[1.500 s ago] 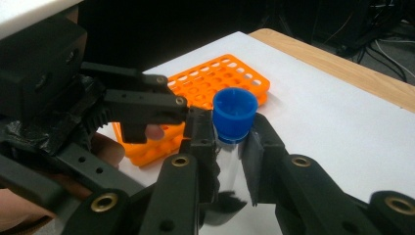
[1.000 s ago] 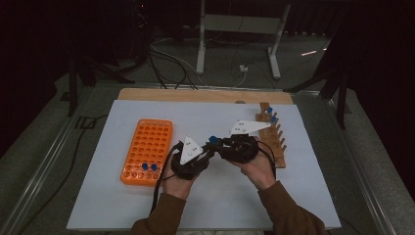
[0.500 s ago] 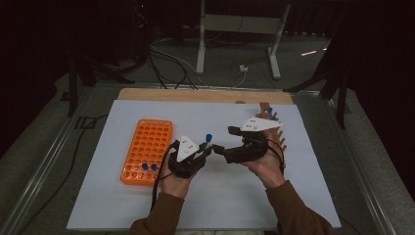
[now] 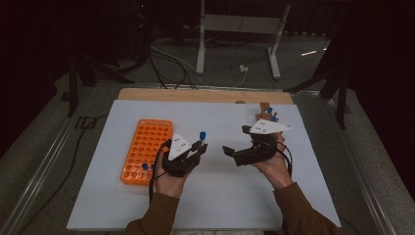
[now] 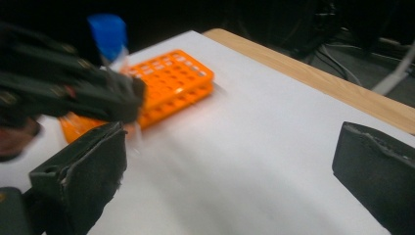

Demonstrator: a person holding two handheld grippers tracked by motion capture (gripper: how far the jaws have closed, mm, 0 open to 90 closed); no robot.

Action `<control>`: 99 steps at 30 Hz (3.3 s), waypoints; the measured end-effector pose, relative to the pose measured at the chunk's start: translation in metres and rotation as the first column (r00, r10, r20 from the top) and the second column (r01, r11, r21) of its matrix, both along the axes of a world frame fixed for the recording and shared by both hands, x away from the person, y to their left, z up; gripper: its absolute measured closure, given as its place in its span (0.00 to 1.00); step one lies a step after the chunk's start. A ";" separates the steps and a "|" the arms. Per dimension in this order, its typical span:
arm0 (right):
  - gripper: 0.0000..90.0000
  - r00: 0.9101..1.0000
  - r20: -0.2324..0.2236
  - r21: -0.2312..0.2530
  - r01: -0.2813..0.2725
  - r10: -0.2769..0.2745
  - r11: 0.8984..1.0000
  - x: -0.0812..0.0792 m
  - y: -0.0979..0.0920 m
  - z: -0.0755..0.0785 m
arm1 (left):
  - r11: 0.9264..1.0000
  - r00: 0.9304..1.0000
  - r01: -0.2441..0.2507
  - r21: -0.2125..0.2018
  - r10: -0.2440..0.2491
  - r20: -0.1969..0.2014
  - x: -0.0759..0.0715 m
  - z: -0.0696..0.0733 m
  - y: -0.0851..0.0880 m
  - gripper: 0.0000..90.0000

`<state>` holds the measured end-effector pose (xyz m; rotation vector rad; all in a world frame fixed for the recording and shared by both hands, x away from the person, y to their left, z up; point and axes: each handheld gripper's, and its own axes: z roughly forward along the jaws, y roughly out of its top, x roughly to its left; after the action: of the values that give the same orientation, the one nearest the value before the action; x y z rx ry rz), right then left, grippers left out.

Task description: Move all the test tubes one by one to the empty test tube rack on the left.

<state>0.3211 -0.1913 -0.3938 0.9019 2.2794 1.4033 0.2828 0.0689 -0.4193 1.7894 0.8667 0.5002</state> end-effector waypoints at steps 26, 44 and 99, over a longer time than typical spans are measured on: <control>0.00 0.992 -0.011 -0.010 0.129 -0.129 0.992 0.000 -0.052 -0.018 | 0.997 0.998 -0.026 -0.067 0.030 0.059 -0.004 0.026 0.053 0.87; 0.00 0.979 -0.017 0.039 0.203 -0.202 0.978 -0.006 -0.086 -0.028 | 0.991 0.989 -0.108 -0.077 0.115 0.094 -0.012 0.028 0.099 0.87; 0.00 0.970 -0.022 0.067 0.243 -0.242 0.968 -0.011 -0.102 -0.031 | 0.975 0.974 -0.222 -0.009 0.222 0.049 -0.041 -0.038 0.160 0.87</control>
<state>0.3099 -0.2933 -0.4246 1.1706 2.0577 1.3768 0.2414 0.2293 -0.4576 1.6782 1.0383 0.6834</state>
